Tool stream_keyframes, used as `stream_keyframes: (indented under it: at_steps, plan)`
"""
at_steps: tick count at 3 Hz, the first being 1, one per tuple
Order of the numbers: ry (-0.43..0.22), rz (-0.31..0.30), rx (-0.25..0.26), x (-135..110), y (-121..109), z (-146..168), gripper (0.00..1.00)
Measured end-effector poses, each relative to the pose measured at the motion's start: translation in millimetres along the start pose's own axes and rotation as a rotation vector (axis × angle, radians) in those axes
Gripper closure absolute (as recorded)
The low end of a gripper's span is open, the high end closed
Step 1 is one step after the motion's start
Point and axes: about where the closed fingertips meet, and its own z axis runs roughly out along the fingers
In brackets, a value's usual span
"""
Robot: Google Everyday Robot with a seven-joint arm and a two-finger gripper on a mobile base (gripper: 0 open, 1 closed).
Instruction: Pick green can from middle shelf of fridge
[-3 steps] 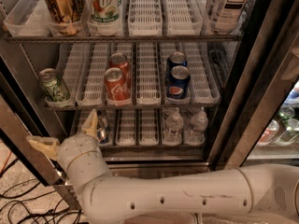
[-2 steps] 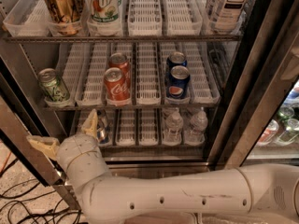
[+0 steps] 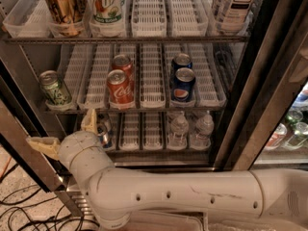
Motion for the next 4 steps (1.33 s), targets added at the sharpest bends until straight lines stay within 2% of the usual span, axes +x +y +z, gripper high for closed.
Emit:
stream_keyframes:
  at_steps: [1,2,4]
  plan:
    - [-0.002,-0.001,-0.009,-0.8,1.7,0.7,0.0]
    - [-0.002,-0.001,-0.009,-0.9,1.7,0.7,0.18]
    - [-0.002,-0.001,-0.009,-0.9,1.7,0.7,0.61]
